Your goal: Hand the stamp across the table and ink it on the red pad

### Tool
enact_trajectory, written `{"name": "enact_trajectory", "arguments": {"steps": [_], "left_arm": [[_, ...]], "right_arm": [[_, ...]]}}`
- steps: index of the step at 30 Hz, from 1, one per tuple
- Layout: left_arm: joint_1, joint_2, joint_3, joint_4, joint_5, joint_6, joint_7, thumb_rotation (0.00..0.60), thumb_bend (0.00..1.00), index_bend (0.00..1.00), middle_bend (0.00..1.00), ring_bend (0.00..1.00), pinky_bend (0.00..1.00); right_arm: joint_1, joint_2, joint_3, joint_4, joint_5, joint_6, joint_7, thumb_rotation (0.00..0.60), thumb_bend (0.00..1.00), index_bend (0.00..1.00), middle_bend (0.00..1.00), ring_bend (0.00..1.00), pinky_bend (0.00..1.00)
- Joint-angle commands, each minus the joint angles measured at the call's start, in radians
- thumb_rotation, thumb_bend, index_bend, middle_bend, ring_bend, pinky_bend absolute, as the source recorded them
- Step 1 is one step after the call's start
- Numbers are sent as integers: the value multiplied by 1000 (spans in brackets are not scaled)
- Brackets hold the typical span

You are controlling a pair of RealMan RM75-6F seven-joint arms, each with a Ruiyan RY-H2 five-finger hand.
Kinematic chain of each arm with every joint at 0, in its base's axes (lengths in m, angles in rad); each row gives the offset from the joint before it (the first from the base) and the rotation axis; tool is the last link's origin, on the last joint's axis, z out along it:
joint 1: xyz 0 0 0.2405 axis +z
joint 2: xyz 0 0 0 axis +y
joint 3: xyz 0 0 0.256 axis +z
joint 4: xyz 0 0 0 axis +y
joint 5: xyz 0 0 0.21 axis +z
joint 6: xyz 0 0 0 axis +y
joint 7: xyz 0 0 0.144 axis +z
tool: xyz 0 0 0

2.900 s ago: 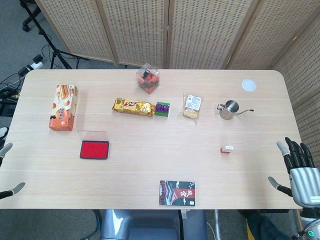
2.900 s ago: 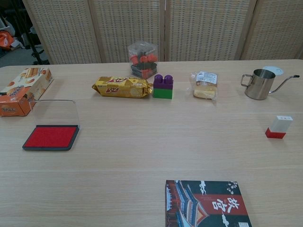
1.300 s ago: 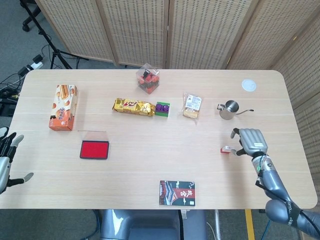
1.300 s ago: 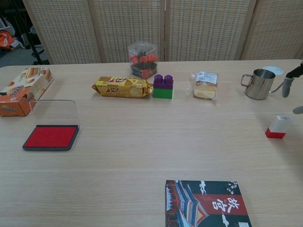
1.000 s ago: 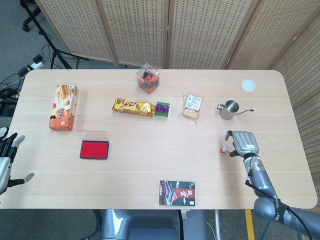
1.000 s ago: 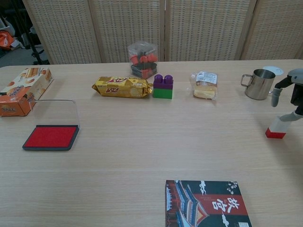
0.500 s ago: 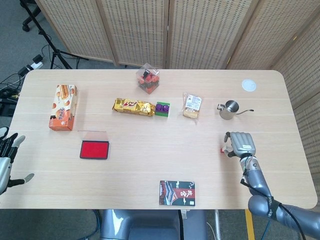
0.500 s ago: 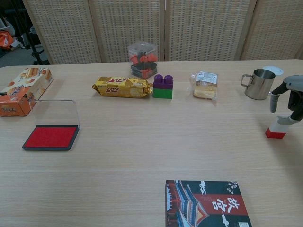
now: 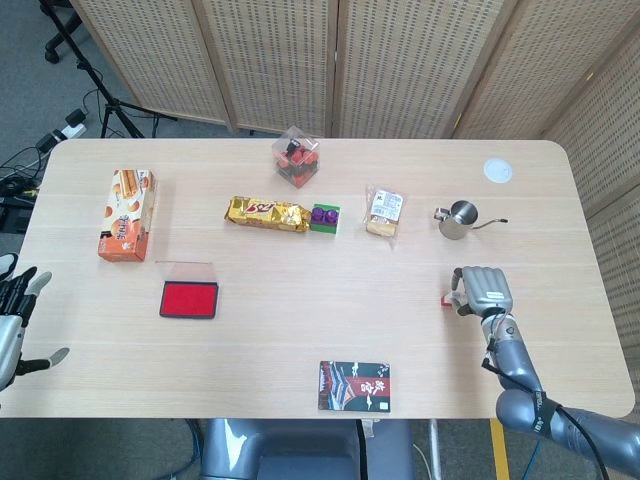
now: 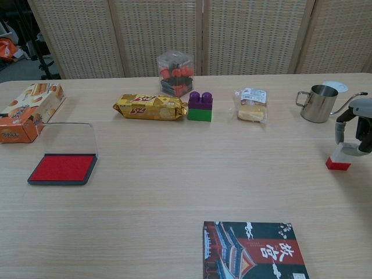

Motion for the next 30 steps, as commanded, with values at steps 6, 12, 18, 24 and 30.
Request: {"name": "enact_trajectory", "arguments": {"steps": [6,12,18,24,30], "left_arm": [[-2,-1,1,1,0,-4,2,600,0,0,0,0,0],[-3,-1,2,0,-1,-6,2,600,0,0,0,0,0],[-4,-1,2,1,-2,-8,1,600,0,0,0,0,0],[-5,1,2,1,-4,-10,-3,600,0,0,0,0,0],[-7,5,1,1,-7,-15,-11,600,0,0,0,0,0]], "right_arm": [[3,-6,-7,16,-1,-4,5,600,414,515,975,1000,1000],[4,-10,-11,29,-5,-9,13,600,440,552,976,1000,1000],[8,0,0,7,-28,8,21,600,451,556,976,1000,1000],[37,21,27,-61,-24,39,-14,600,454,557,975,1000,1000],[98,10,61,-145,39,101,-119,600,452,557,976,1000,1000]]}}
